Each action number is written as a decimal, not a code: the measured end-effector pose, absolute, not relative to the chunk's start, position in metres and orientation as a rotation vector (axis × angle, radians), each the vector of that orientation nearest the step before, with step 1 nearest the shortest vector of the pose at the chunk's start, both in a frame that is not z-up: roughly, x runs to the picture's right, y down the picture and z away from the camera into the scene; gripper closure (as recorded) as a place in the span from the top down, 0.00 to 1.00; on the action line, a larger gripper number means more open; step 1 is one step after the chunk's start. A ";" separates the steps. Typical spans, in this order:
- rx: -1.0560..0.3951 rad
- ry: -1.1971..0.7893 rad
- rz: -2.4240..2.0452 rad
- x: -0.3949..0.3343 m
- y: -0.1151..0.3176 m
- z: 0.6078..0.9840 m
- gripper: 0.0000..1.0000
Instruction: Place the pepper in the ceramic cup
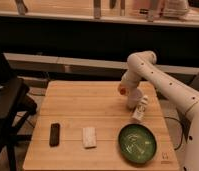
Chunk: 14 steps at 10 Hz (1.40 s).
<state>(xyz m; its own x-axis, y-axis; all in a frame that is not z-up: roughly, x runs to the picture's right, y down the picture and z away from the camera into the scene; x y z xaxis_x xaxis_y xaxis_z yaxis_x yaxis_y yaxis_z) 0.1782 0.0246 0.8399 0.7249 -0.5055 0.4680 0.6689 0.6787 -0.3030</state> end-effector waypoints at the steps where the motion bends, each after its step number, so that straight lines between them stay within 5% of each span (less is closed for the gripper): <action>1: -0.479 -0.357 -0.658 0.187 0.024 0.839 0.04; 14: -0.488 -0.299 -0.521 0.242 0.029 0.832 0.07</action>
<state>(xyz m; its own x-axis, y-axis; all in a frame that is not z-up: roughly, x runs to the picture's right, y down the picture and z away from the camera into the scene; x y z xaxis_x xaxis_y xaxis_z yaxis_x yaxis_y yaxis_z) 0.2419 0.0291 0.8315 0.8285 -0.4010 0.3908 0.5398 0.7576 -0.3669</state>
